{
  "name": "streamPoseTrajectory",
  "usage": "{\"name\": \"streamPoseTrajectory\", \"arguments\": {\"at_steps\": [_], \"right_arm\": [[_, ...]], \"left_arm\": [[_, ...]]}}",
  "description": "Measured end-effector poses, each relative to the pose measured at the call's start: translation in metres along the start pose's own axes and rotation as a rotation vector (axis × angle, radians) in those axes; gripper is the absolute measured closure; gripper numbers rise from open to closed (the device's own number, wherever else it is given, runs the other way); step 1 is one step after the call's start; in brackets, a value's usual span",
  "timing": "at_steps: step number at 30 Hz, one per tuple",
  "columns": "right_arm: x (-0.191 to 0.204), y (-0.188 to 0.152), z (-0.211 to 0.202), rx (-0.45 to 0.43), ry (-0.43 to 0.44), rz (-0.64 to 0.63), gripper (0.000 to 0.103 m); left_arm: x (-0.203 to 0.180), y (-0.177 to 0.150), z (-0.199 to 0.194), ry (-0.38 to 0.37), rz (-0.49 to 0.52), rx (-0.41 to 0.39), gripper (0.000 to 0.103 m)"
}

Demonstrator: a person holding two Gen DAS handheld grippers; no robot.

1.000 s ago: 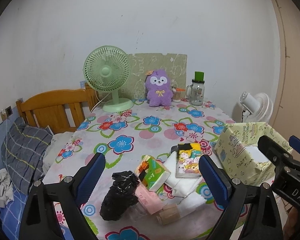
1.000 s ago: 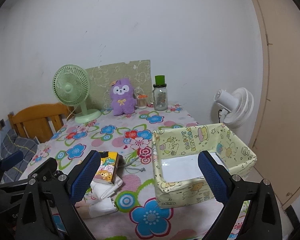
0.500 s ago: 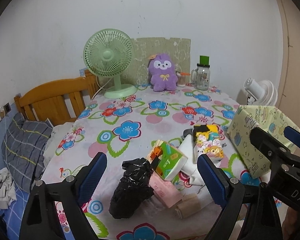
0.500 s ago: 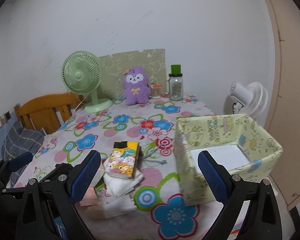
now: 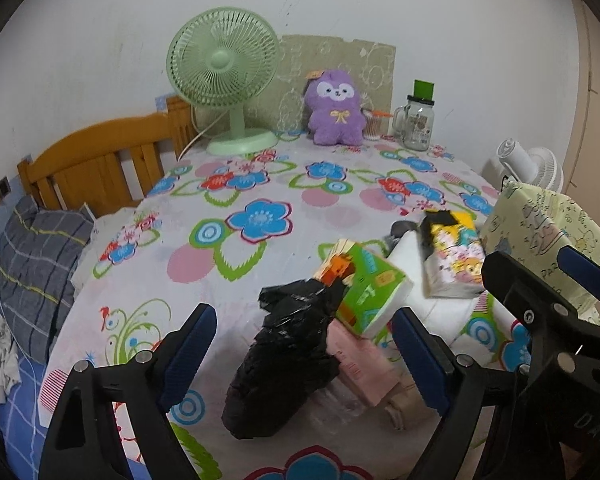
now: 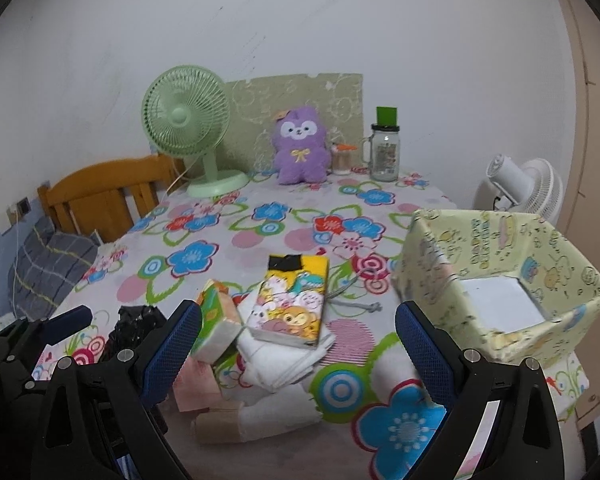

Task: Organize soft objects
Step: 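Grasp the black plastic bag with the left tool while the right tool grasps the yellow cartoon pouch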

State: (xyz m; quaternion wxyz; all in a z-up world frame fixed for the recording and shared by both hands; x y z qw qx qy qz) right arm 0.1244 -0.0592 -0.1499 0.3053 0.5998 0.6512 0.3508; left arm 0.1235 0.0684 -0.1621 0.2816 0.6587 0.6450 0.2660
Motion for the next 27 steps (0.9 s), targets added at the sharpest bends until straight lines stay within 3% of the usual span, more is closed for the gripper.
{"name": "streamPoseTrajectory", "arguments": {"at_steps": [9, 17, 27], "right_arm": [[0.015, -0.009, 0.022, 0.051, 0.008, -0.01, 0.004], [0.028, -0.013, 0.036, 0.083, 0.01, -0.037, 0.005], [0.025, -0.009, 0.05, 0.112, 0.013, -0.016, 0.01]], "left_arm": [[0.014, -0.011, 0.02, -0.011, -0.018, 0.054, 0.019], [0.018, -0.02, 0.037, -0.069, -0.051, 0.116, 0.049], [0.017, -0.003, 0.039, -0.082, -0.049, 0.088, 0.054]]}}
Point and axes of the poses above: each gripper's, at about its wrist camera, not at the fingertips, and z roughly the way its jaws point, x to its left, y to its top, the point moved 10 cm from there along z, roughly the way its jaws point, and after that the axes turned 4 degrees about x, right-handed, at the moved point
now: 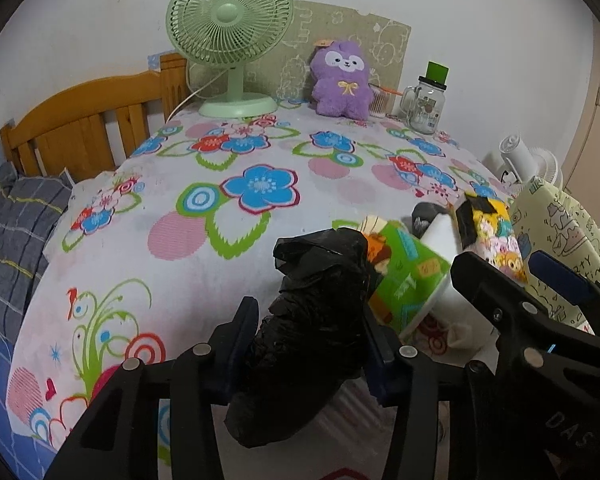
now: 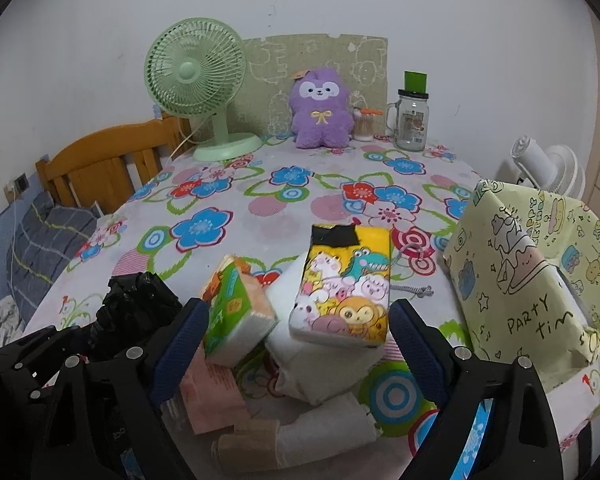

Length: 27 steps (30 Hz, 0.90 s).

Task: Organize soft objects
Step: 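Grasp the black plastic bag with the left tool while the right tool grasps the yellow cartoon pouch, then lift and carry the bag and pouch toward the yellow-green fabric box with both tools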

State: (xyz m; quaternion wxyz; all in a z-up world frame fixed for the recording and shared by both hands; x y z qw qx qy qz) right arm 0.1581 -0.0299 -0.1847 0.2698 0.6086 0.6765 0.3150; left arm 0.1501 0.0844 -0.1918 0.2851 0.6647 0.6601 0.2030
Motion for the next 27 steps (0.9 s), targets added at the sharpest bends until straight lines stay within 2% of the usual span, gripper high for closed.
{"name": "streamPoseTrajectory", "arguments": {"at_steps": [9, 15, 21, 23, 27], "right_arm": [[-0.013, 0.011, 0.011, 0.01, -0.002, 0.042, 0.015], [-0.025, 0.014, 0.024, 0.037, -0.011, 0.078, 0.023], [-0.028, 0.012, 0.039, 0.08, 0.001, 0.105, 0.035], [-0.026, 0.012, 0.044, 0.097, 0.008, 0.103, 0.045], [-0.025, 0.011, 0.046, 0.107, 0.009, 0.093, 0.051]], "left_arm": [[-0.01, 0.019, 0.008, 0.019, 0.035, -0.014, 0.054], [-0.015, 0.027, 0.017, 0.03, 0.049, -0.013, 0.054], [-0.016, 0.029, 0.024, 0.046, 0.054, -0.001, 0.054], [-0.015, 0.029, 0.026, 0.053, 0.055, 0.004, 0.054], [-0.015, 0.029, 0.026, 0.058, 0.048, 0.006, 0.054]]}}
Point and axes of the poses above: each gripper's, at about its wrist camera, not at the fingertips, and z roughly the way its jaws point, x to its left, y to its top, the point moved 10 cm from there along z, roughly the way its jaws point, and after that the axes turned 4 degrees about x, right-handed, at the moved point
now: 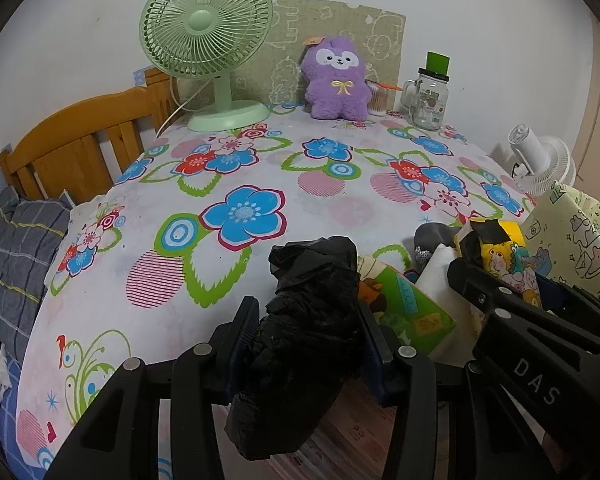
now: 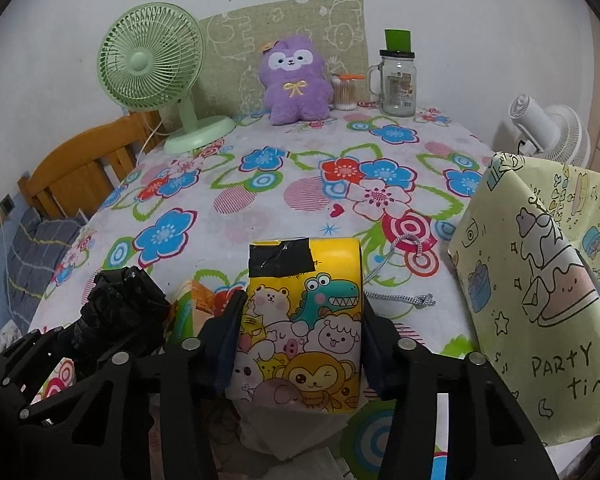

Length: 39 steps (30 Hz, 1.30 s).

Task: Organize soft objects
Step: 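Lift and carry the bag and pouch toward the yellow-green fabric box with both tools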

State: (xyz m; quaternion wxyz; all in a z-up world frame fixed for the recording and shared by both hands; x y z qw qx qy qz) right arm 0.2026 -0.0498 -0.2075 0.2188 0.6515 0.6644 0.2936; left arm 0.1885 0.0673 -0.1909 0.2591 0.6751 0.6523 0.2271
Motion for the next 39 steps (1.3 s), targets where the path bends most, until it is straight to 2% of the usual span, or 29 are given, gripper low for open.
{"name": "streamPoseTrajectory", "arguments": {"at_steps": [22, 39], "right_arm": [[0.002, 0.014, -0.056, -0.107, -0.003, -0.031, 0.052], [-0.032, 0.03, -0.107, -0.2, -0.047, -0.034, 0.052]], "left_arm": [[-0.02, 0.012, -0.045, -0.009, 0.006, -0.09, 0.055], [-0.06, 0.028, -0.079, -0.023, 0.036, -0.169, 0.054]]}}
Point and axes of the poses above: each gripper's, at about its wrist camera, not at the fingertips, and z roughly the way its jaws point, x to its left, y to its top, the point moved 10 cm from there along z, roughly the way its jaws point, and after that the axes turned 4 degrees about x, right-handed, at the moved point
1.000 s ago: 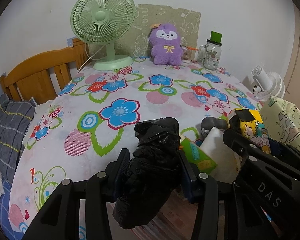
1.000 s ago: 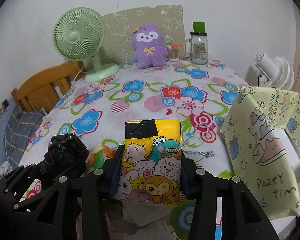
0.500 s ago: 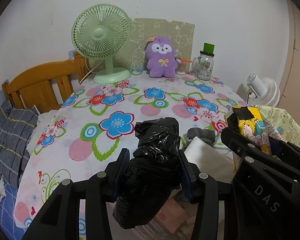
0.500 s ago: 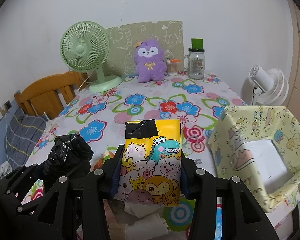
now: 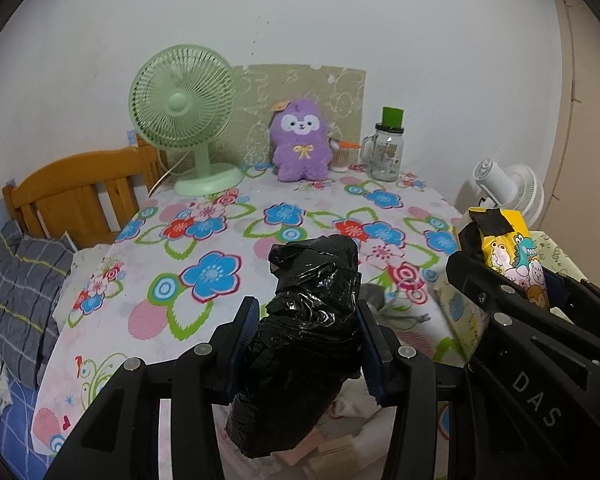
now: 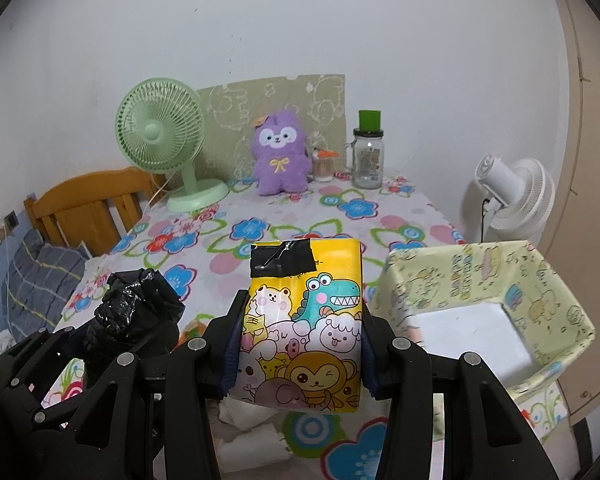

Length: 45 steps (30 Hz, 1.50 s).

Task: Organize soft objects
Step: 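Lift and carry the bag and pouch toward the yellow-green fabric box with both tools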

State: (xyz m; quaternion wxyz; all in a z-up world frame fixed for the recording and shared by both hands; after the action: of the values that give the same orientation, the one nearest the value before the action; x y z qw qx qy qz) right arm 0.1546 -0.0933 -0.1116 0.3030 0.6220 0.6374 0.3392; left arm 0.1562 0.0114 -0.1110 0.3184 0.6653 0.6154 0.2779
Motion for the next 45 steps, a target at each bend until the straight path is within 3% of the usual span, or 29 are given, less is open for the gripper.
{"name": "streamPoseTrajectory", "arguments": {"at_steps": [30, 45], "right_arm": [[-0.094, 0.029, -0.029, -0.064, -0.063, 0.018, 0.052], [-0.159, 0.033, -0.033, -0.063, -0.091, 0.046, 0.052]], "left_arm": [[-0.095, 0.031, -0.004, -0.06, 0.051, -0.052, 0.054], [-0.163, 0.041, 0.006, -0.11, 0.128, -0.051, 0.054]]}}
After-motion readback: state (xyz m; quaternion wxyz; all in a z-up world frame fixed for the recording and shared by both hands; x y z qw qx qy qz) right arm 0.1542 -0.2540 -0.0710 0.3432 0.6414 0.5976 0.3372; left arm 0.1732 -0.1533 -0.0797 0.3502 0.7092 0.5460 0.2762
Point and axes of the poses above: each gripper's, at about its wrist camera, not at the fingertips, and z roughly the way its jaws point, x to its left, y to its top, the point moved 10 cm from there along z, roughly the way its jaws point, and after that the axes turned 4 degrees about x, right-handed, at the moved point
